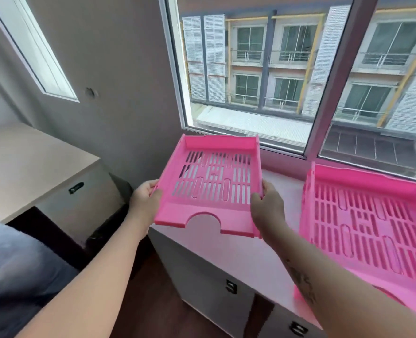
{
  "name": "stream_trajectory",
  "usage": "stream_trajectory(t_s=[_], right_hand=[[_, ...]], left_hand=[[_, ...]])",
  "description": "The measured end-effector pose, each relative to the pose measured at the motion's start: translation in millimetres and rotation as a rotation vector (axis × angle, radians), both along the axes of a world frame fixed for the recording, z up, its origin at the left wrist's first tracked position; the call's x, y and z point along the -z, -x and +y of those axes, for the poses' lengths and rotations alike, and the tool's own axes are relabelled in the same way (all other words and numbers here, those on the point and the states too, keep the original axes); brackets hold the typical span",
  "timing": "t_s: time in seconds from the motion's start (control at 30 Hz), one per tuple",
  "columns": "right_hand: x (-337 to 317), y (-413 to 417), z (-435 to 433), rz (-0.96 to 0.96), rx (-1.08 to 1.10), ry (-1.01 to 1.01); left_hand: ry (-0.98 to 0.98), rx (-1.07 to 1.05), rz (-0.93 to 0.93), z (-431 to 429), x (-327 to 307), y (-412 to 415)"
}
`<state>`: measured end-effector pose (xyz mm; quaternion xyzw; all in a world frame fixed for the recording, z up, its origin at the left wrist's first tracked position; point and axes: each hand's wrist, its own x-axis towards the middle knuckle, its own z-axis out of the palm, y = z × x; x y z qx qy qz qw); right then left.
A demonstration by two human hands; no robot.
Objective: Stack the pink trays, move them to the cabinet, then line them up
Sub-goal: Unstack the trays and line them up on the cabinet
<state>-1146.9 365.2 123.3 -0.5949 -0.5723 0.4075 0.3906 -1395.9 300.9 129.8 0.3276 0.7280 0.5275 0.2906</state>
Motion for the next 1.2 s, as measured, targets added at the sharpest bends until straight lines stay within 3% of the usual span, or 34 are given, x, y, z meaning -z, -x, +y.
stream_trajectory(t_s=[0.2, 0.43, 0.67, 0.83, 0.97, 1.2], right_hand=[[46.3, 75.9, 2.1, -0.062, 0.016, 0.058], [80.5, 90.5, -5.7, -0.113, 0.083, 0.126], [31.2, 70.0, 30.2, -0.143, 0.161, -0.002], [-8.7, 2.7, 49.4, -0.289, 0.255, -0.101], [-15.8, -92.1, 31.6, -0.553, 0.345, -0.117], [-6.4, -239.9, -37.6, -0.832, 0.574, -0.027]], left_hand=[[0.150, 0.054, -0.012, 18.3, 47.4, 80.2], [0.171, 0.066, -0.047, 22.7, 80.7, 96.5], [0.099, 0.111, 0.225, 58.3, 33.7, 104.0], [-0.035, 0.308, 0.382, 98.8, -7.1, 33.9], [-0.082, 0.503, 0.344, 111.1, -12.5, -64.7], [0.156, 0.857, 0.150, 82.9, 13.2, -227.7]])
